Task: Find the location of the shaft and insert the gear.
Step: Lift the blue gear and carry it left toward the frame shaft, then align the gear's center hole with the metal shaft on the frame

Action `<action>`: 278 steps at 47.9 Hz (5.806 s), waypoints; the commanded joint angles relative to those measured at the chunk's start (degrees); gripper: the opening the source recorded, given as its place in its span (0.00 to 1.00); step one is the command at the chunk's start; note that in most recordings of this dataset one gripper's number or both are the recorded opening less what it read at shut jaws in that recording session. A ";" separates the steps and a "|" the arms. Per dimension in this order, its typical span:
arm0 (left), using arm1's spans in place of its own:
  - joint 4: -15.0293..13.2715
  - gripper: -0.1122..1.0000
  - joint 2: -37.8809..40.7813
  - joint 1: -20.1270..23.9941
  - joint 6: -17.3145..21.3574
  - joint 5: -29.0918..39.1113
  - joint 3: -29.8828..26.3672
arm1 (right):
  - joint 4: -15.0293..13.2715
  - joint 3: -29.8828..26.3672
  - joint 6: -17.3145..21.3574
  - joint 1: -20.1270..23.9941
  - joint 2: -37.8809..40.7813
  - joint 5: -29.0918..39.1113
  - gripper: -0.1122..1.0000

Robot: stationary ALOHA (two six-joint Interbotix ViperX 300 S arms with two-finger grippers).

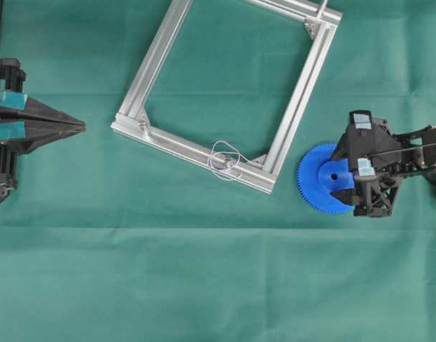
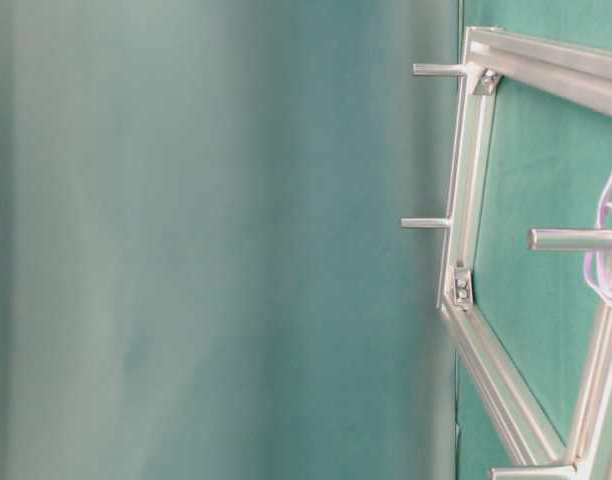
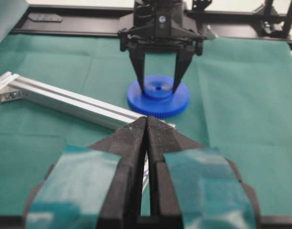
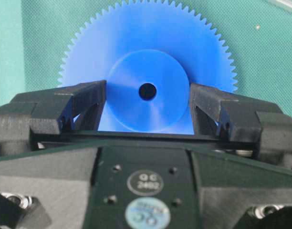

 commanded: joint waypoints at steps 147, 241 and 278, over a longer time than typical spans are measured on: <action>-0.09 0.11 -0.53 0.18 -0.18 0.62 -1.67 | -7.47 -41.48 2.02 -2.99 14.24 21.09 0.72; -0.09 0.11 -0.62 0.18 -0.18 0.97 -1.67 | -6.42 -43.51 2.02 3.16 17.58 16.96 0.72; -0.09 0.11 -0.53 0.18 -0.09 0.97 -1.67 | -6.86 -37.09 1.93 -3.43 13.27 14.41 0.72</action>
